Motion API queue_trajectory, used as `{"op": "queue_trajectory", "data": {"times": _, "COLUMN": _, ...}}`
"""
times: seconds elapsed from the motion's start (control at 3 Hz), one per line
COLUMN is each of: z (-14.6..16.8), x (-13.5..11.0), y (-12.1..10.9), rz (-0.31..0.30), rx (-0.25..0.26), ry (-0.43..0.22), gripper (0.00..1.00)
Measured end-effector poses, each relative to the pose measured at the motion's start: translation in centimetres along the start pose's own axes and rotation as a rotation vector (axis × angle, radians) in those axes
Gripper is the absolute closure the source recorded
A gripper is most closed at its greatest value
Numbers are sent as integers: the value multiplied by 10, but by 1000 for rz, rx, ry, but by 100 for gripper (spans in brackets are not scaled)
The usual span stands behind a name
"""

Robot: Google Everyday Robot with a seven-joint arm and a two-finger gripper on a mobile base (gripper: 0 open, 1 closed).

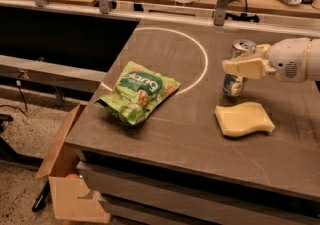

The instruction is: Move redbull can near sponge

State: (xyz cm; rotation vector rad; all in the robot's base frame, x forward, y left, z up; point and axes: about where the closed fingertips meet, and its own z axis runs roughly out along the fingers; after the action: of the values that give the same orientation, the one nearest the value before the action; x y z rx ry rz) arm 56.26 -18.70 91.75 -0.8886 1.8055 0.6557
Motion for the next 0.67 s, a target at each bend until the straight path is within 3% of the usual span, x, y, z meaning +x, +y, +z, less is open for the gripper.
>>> {"op": "queue_trajectory", "data": {"times": 0.67, "z": 5, "x": 11, "y": 25, "rz": -79, "rx": -24, "ry": 11, "gripper": 20}}
